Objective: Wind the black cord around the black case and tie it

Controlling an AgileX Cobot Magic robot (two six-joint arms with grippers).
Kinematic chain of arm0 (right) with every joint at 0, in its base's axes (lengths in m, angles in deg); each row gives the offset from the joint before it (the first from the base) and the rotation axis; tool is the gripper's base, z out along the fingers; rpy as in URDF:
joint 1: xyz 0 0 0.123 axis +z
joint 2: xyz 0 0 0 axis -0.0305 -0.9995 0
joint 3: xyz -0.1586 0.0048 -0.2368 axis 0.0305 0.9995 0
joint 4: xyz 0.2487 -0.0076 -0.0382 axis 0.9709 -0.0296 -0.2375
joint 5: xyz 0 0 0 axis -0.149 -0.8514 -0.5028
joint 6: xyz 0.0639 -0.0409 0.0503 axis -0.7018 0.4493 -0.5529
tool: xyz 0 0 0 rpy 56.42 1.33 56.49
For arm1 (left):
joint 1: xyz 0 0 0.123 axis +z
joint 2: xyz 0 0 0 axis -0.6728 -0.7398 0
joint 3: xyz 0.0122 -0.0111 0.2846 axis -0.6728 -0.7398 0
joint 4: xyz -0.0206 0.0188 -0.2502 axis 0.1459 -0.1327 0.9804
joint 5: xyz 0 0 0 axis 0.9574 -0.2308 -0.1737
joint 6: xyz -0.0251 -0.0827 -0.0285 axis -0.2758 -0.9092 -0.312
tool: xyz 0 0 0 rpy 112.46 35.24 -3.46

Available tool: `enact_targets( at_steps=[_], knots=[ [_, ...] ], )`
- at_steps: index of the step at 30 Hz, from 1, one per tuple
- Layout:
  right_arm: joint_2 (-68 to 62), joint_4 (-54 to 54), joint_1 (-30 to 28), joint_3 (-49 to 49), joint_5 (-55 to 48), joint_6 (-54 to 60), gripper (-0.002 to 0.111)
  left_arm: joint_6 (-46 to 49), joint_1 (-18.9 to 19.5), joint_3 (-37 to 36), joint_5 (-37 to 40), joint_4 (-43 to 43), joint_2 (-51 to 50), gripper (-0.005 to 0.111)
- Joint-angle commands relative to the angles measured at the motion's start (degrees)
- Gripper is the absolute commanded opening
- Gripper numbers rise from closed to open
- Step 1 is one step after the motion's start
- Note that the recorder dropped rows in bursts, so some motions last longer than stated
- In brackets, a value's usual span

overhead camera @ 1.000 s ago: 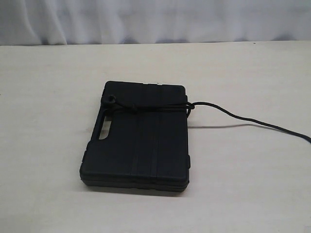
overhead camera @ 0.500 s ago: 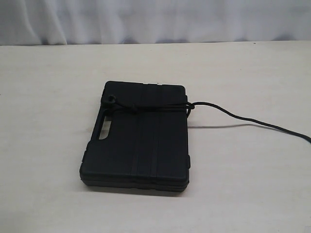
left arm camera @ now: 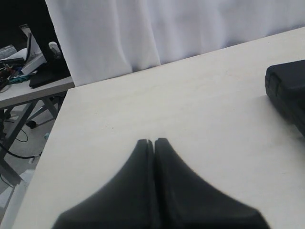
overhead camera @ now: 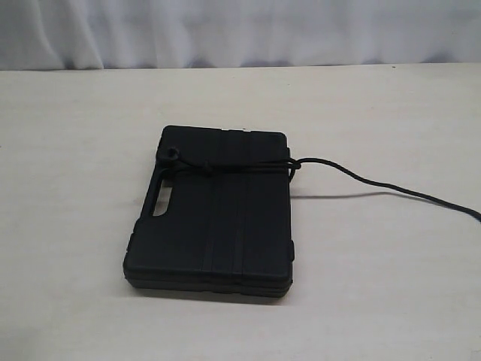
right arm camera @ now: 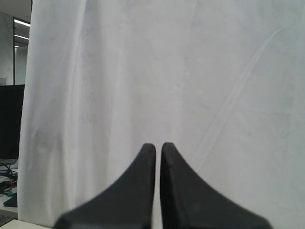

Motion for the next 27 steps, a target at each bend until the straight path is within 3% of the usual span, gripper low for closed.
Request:
enact_targets(
  at_steps=[1, 15, 24, 27],
  knots=[
    [0.3, -0.2, -0.1, 0.3, 0.1, 0.0, 0.004, -0.6, 0.1, -0.2, -0.6, 0.0, 0.1, 0.0],
    [0.3, -0.2, -0.1, 0.3, 0.1, 1.1, 0.004, -0.6, 0.1, -0.2, -0.6, 0.0, 0.1, 0.0],
    [1.0, -0.2, -0.1, 1.3, 7.9, 3.2, 0.004, -0.6, 0.1, -0.2, -0.6, 0.0, 0.1, 0.0],
    [6.5, -11.2, -0.1, 4.6, 7.5, 2.5, 0.004, -0.6, 0.1, -0.2, -0.6, 0.0, 0.1, 0.0]
  ],
)
